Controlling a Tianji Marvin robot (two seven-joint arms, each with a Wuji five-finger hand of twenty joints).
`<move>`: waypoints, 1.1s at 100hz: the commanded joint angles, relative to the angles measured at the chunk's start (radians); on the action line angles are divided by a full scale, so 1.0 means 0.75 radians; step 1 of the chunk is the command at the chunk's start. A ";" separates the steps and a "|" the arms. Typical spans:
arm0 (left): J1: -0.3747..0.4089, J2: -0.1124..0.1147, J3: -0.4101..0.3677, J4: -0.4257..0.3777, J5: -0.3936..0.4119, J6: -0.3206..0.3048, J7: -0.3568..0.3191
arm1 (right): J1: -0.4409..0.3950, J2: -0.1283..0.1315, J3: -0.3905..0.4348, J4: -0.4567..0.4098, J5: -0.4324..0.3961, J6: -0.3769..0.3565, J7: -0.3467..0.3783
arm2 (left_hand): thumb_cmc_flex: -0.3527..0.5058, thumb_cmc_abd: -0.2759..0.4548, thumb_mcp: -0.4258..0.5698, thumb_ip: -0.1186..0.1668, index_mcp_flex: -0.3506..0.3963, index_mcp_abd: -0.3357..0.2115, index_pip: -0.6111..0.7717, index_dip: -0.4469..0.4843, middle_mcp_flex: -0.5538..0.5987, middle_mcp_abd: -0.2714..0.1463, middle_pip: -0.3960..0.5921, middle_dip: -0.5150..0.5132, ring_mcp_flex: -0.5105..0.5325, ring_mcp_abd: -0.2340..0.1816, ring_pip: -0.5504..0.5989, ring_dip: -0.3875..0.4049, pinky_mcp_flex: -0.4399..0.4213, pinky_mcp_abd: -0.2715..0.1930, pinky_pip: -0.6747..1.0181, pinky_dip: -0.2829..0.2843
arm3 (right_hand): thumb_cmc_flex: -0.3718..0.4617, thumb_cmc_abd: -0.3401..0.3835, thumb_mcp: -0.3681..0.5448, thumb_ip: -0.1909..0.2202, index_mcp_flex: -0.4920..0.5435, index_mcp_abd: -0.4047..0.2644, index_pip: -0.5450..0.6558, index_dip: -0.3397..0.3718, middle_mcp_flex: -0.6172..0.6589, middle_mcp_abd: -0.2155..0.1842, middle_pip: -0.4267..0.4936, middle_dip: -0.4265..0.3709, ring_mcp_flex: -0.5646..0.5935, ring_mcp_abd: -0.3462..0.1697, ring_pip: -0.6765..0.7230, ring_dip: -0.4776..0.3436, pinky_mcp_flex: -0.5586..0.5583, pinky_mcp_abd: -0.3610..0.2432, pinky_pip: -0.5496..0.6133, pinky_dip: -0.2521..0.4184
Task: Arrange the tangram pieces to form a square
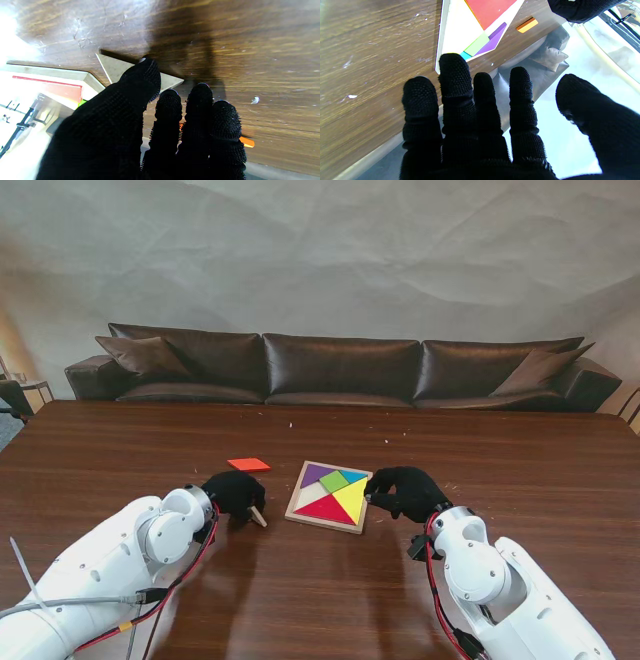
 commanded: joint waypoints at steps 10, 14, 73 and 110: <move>0.028 -0.003 0.013 0.047 0.011 -0.034 -0.037 | -0.002 -0.002 -0.006 0.004 0.003 0.002 0.024 | 0.024 0.095 0.138 -0.001 0.144 0.053 0.135 0.058 0.004 -0.057 0.005 0.031 0.062 -0.019 -0.179 -0.101 0.048 -0.058 0.022 -0.023 | -0.010 0.037 -0.029 0.027 0.028 0.000 -0.009 -0.022 0.028 0.018 0.007 -0.001 0.019 0.006 0.011 -0.001 -0.187 0.012 0.020 -0.001; 0.023 -0.005 0.015 0.054 0.013 -0.044 -0.027 | -0.001 -0.002 -0.006 0.004 0.004 0.003 0.024 | 0.023 0.084 0.145 -0.003 0.149 0.052 0.139 0.054 0.013 -0.058 0.004 0.028 0.078 -0.021 -0.181 -0.101 0.063 -0.061 0.020 -0.028 | -0.010 0.040 -0.029 0.026 0.028 0.002 -0.008 -0.023 0.028 0.020 0.006 -0.001 0.017 0.005 0.010 -0.001 -0.187 0.013 0.020 -0.001; -0.100 -0.008 0.095 0.063 0.063 -0.135 -0.003 | 0.002 -0.003 -0.008 0.009 0.011 0.004 0.025 | 0.012 0.066 0.189 -0.008 0.165 0.028 0.183 0.003 0.036 -0.071 -0.004 0.043 0.123 -0.042 -0.216 -0.072 0.111 -0.095 0.001 -0.062 | -0.010 0.044 -0.026 0.029 0.023 0.007 -0.001 -0.040 0.027 0.022 0.008 -0.002 0.023 0.006 0.010 -0.003 -0.180 0.011 0.022 -0.005; -0.198 -0.028 0.183 0.082 0.057 -0.177 0.022 | 0.000 -0.004 -0.004 0.010 0.014 0.008 0.022 | 0.013 0.063 0.200 -0.006 0.166 0.019 0.194 -0.003 0.031 -0.078 -0.007 0.060 0.116 -0.047 -0.229 -0.054 0.100 -0.111 -0.010 -0.064 | -0.011 0.047 -0.025 0.037 0.018 0.009 -0.001 -0.036 0.026 0.024 0.009 -0.002 0.025 0.004 0.010 -0.003 -0.179 0.011 0.023 -0.006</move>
